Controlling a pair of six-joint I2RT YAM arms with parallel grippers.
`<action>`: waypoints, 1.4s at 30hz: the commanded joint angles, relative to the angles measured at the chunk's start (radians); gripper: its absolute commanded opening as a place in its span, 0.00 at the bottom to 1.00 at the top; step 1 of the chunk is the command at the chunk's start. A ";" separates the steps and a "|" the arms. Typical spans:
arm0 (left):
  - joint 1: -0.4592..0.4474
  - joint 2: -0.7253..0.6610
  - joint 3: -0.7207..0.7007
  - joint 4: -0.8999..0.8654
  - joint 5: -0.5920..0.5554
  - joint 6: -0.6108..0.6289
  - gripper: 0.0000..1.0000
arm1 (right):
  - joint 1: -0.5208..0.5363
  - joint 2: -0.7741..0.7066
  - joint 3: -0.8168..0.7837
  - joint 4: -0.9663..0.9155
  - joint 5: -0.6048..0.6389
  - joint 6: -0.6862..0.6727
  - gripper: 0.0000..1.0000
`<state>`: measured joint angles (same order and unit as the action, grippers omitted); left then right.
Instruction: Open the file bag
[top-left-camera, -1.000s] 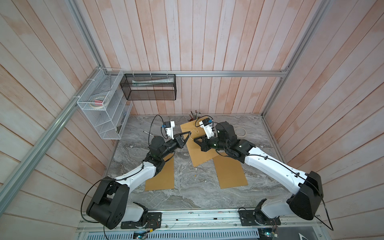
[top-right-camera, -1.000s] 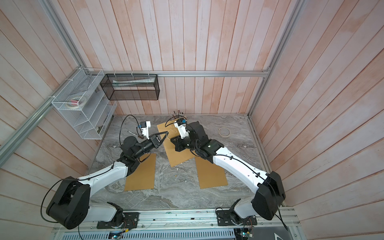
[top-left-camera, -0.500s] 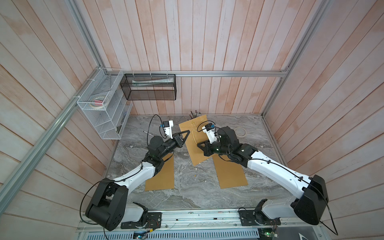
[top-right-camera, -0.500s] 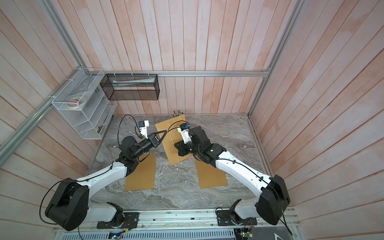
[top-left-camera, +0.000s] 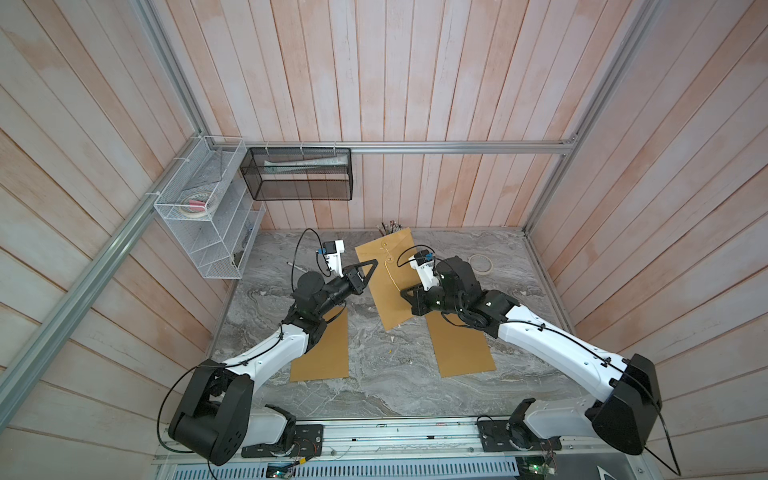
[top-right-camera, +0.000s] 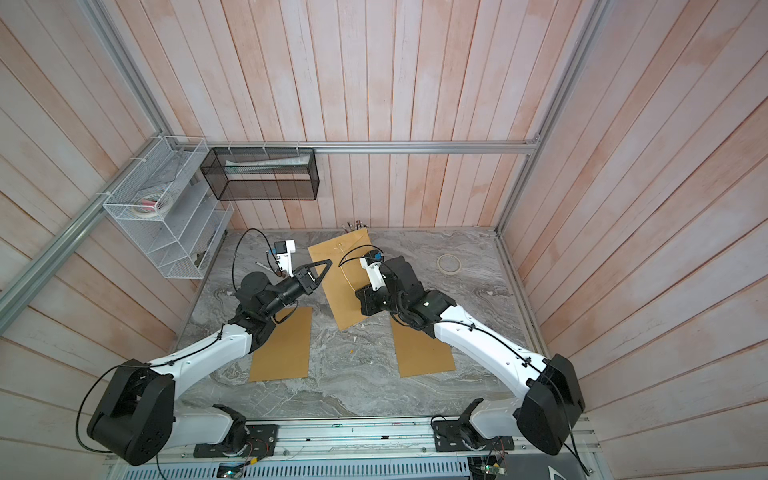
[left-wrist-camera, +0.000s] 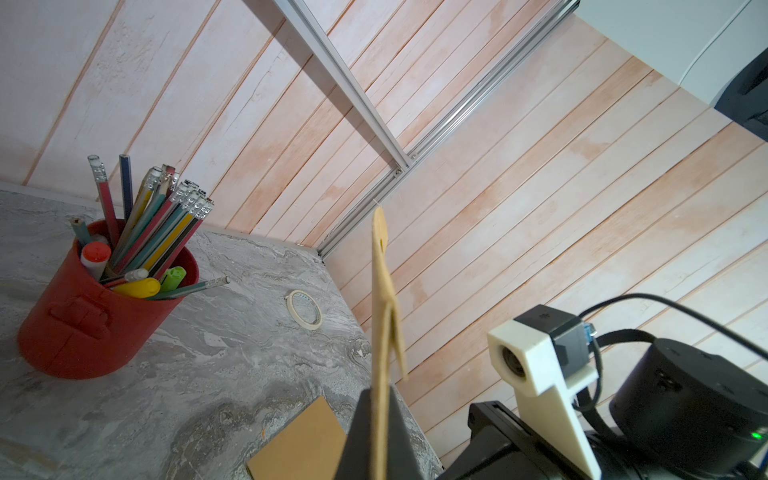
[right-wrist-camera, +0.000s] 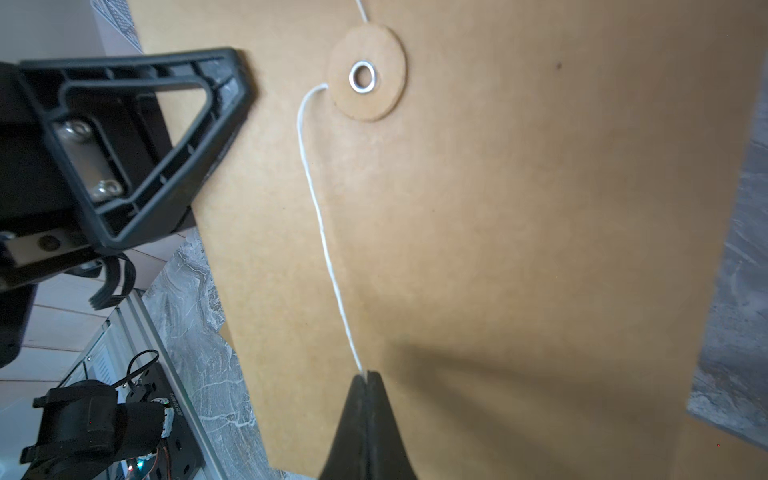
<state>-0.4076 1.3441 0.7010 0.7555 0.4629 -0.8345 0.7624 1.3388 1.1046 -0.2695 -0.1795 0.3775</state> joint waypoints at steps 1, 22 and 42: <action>0.006 -0.020 0.019 0.009 -0.006 0.014 0.00 | -0.009 -0.026 -0.018 -0.039 0.033 0.000 0.00; 0.010 -0.026 -0.002 0.014 0.006 0.011 0.00 | -0.132 -0.070 -0.045 -0.094 0.095 -0.005 0.00; 0.006 -0.037 -0.064 0.051 0.124 0.024 0.00 | -0.181 0.000 0.153 -0.098 0.111 -0.076 0.00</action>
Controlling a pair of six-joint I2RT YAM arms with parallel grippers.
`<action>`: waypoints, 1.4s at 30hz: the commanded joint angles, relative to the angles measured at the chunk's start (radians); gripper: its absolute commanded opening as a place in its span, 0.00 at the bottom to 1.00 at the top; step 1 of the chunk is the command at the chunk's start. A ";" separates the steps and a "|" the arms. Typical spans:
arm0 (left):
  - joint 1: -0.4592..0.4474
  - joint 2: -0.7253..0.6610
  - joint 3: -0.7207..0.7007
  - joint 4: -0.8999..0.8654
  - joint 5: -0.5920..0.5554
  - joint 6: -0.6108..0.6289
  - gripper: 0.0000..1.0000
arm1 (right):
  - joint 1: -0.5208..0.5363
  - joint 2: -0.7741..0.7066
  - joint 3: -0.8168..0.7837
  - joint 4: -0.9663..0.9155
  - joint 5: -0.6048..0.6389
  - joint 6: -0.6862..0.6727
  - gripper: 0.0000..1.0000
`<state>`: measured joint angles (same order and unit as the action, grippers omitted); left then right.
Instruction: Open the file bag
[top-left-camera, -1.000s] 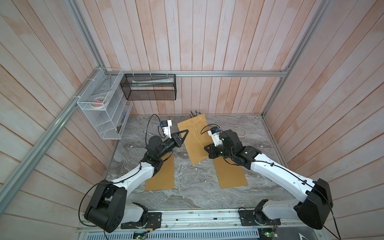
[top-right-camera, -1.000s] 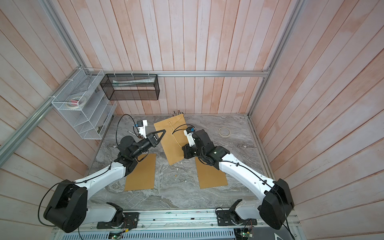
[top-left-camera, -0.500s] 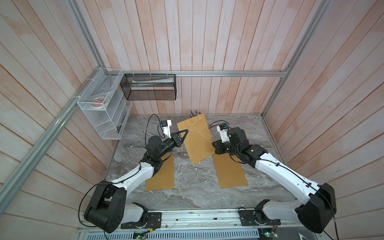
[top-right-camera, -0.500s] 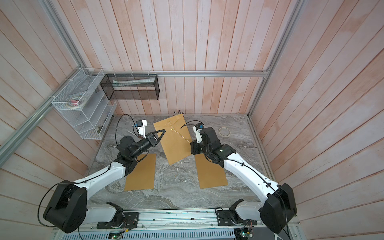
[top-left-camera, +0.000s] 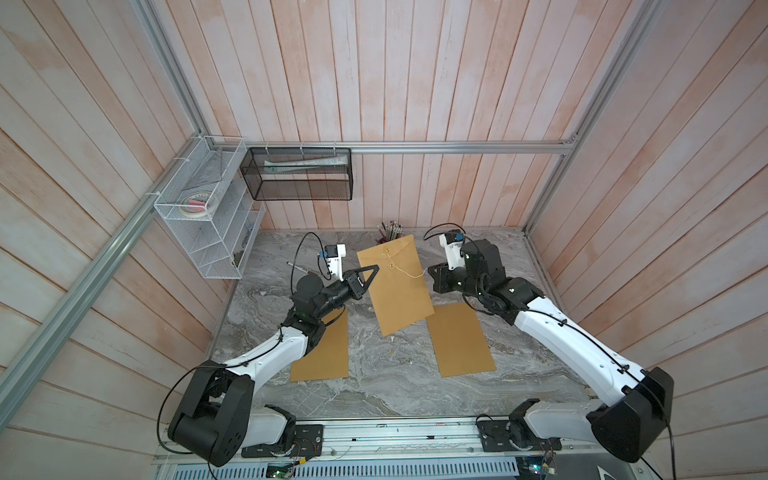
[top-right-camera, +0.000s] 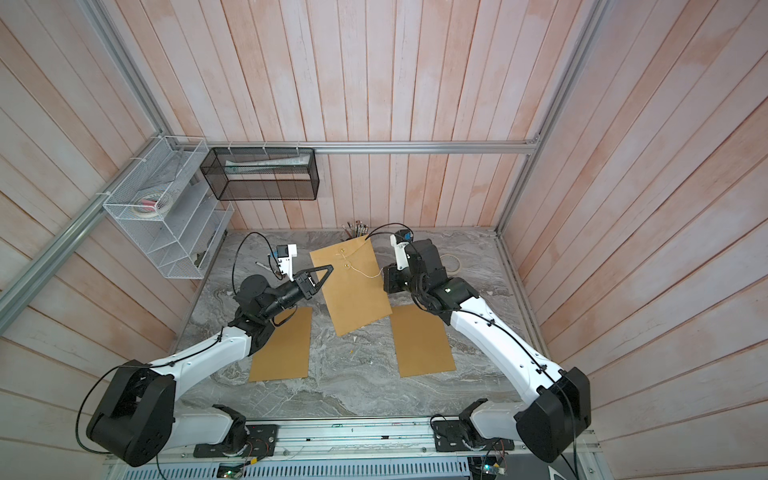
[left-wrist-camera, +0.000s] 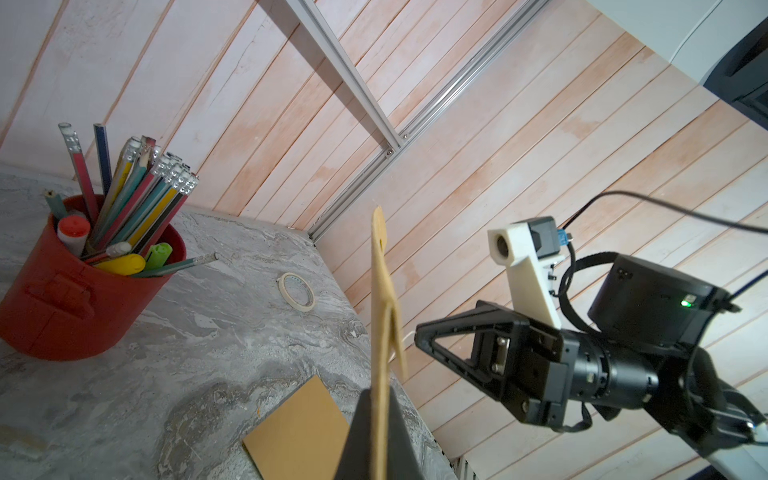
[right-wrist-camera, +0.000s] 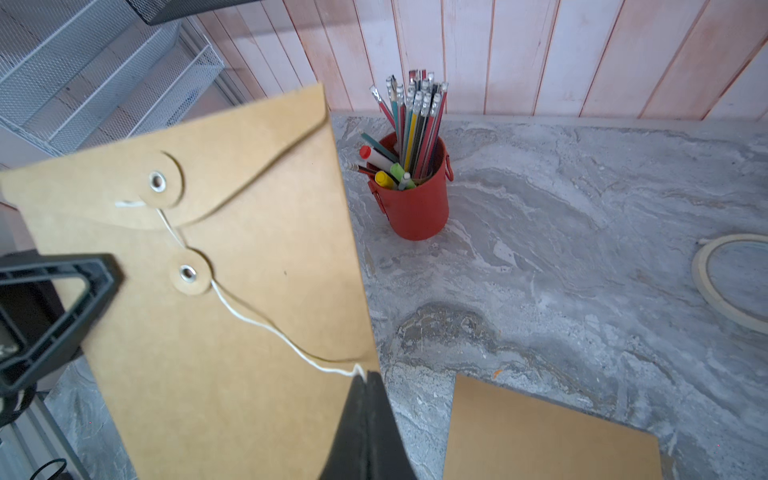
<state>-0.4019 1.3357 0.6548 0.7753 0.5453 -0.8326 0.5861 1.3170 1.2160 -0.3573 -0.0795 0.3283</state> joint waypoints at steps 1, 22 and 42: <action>-0.002 -0.032 -0.022 0.030 0.046 0.026 0.00 | -0.005 0.028 0.052 -0.011 0.011 -0.030 0.00; -0.084 -0.029 -0.031 0.005 0.059 0.079 0.00 | 0.020 0.141 0.254 -0.025 -0.032 -0.082 0.00; -0.106 0.018 -0.030 0.030 0.048 0.061 0.00 | 0.116 0.258 0.465 -0.052 -0.076 -0.122 0.00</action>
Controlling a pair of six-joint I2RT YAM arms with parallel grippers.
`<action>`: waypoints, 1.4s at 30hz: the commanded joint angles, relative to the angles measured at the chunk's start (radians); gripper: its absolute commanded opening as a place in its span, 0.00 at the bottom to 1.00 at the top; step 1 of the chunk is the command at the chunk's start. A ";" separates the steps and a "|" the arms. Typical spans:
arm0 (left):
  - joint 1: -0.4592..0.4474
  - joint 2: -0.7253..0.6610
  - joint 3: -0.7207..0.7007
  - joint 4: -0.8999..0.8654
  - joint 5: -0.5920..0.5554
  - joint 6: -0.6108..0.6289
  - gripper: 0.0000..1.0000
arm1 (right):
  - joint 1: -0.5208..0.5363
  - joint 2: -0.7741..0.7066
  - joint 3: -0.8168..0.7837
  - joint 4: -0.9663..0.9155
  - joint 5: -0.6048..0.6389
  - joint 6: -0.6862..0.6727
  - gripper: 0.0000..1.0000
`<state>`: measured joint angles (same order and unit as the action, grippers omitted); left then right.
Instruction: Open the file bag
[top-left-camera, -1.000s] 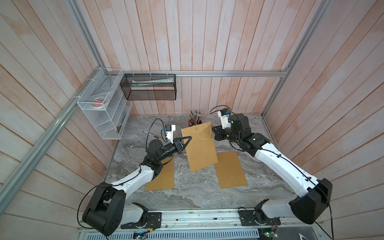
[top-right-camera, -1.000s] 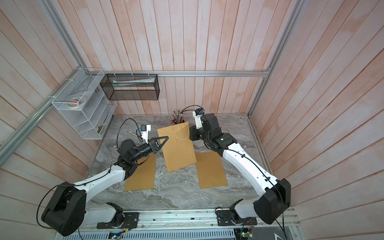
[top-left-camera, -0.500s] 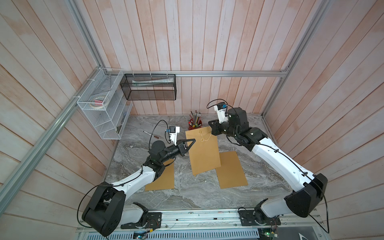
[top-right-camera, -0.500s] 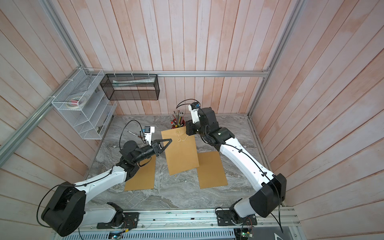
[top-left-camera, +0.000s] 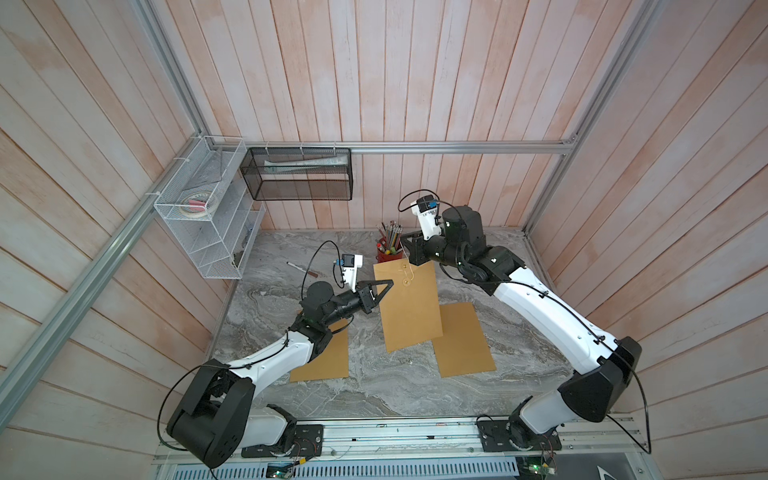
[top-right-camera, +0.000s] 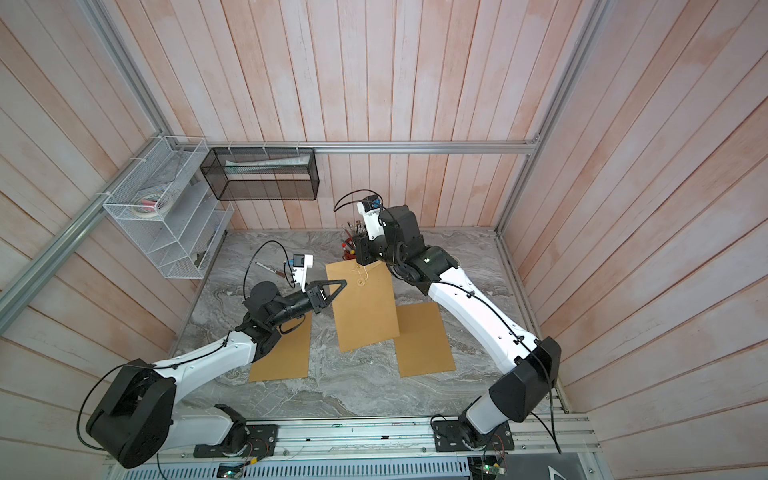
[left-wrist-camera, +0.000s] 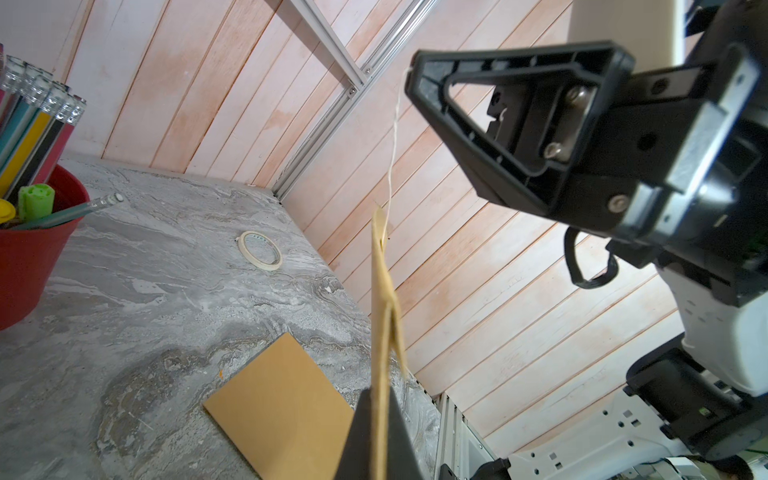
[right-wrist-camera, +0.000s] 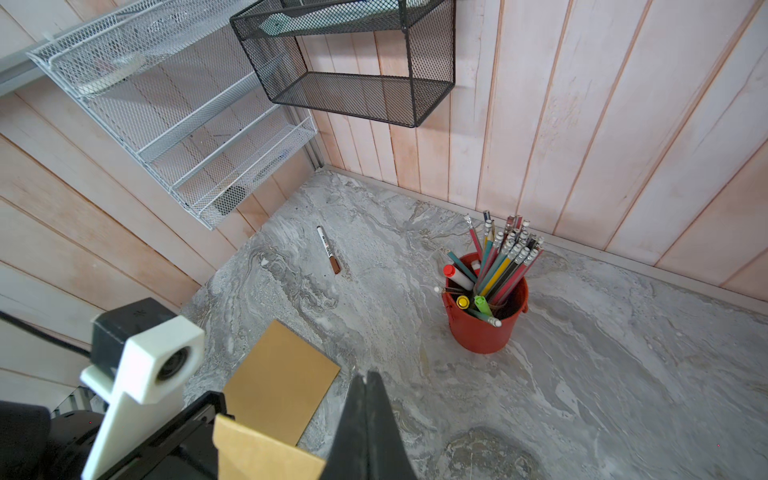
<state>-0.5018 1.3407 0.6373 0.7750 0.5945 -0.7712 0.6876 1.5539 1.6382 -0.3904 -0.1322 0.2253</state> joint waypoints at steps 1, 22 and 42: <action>-0.007 0.017 -0.011 0.034 0.001 -0.002 0.00 | 0.020 0.029 0.055 -0.021 -0.025 -0.020 0.00; -0.011 0.041 -0.005 0.069 -0.018 -0.025 0.00 | 0.116 0.132 0.194 -0.009 -0.090 -0.026 0.00; 0.019 0.029 -0.006 0.092 -0.129 -0.058 0.00 | 0.132 -0.033 -0.044 0.054 -0.011 0.023 0.00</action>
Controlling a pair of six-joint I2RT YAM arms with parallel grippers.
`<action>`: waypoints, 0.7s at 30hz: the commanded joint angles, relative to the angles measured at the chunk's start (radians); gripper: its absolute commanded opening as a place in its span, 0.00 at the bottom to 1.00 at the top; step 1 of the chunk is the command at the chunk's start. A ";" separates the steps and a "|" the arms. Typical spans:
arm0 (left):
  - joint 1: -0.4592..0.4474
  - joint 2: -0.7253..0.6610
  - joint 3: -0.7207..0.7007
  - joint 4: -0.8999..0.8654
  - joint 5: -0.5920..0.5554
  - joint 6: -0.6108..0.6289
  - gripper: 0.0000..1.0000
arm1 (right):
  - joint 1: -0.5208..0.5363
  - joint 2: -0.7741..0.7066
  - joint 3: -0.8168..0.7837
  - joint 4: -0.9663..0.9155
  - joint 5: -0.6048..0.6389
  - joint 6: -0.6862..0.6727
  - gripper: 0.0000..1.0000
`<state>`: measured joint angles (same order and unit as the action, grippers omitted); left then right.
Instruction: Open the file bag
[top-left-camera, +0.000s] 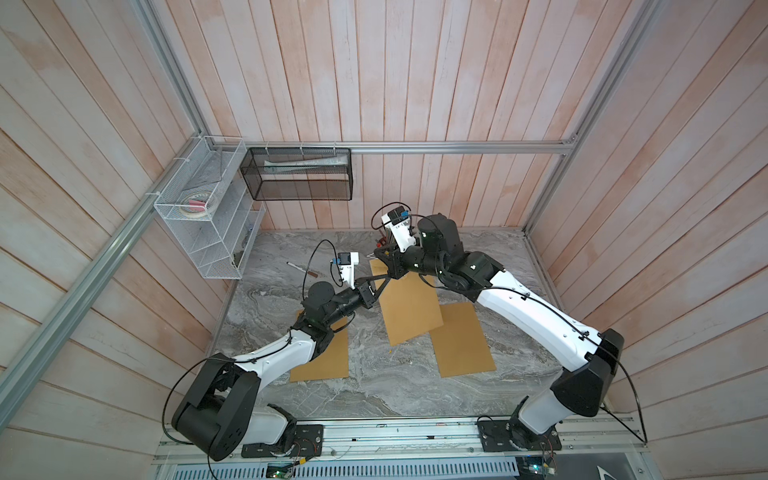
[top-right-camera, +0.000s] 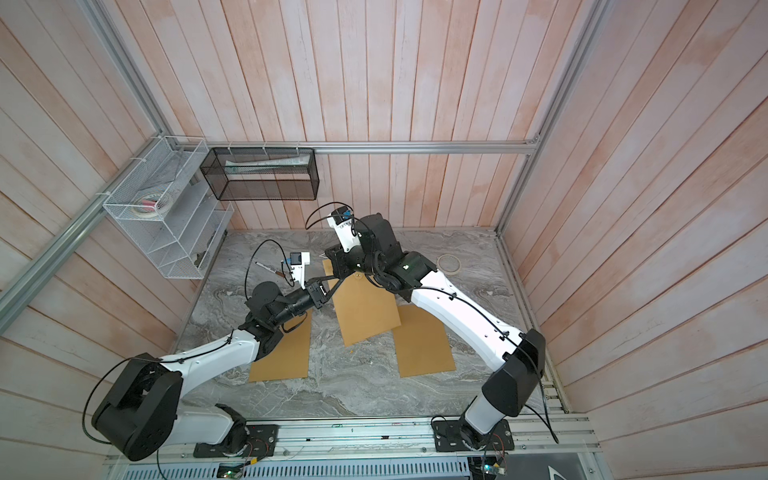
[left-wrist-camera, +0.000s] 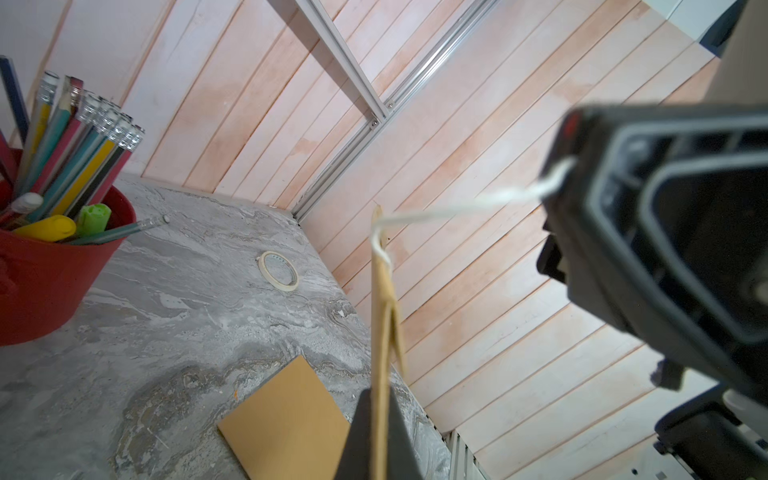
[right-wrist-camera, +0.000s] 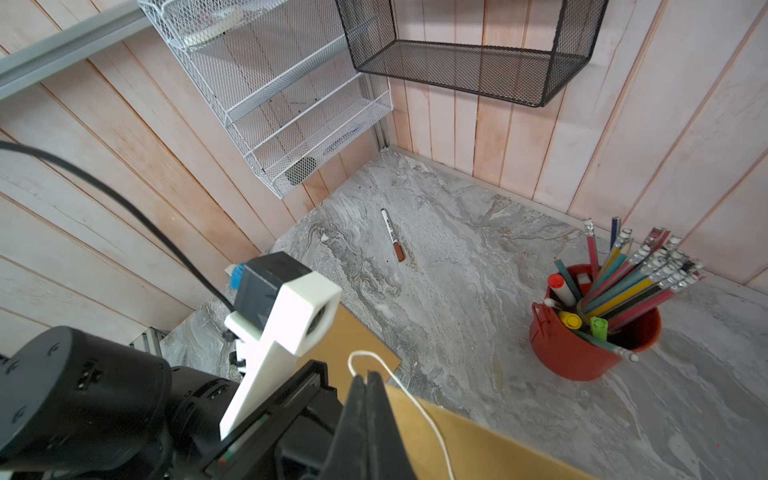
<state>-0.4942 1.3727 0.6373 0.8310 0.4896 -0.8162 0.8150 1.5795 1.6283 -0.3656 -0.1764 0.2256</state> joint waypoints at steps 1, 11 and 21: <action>0.015 -0.001 -0.005 0.040 -0.025 -0.016 0.00 | 0.004 -0.071 -0.050 0.032 0.034 0.027 0.00; 0.044 0.007 0.006 0.061 -0.039 -0.039 0.00 | 0.005 -0.175 -0.258 0.090 0.032 0.104 0.00; 0.067 0.006 0.030 0.066 -0.043 -0.044 0.00 | 0.005 -0.228 -0.441 0.139 0.012 0.185 0.00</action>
<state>-0.4362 1.3727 0.6376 0.8566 0.4622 -0.8577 0.8150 1.3842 1.2152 -0.2615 -0.1555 0.3706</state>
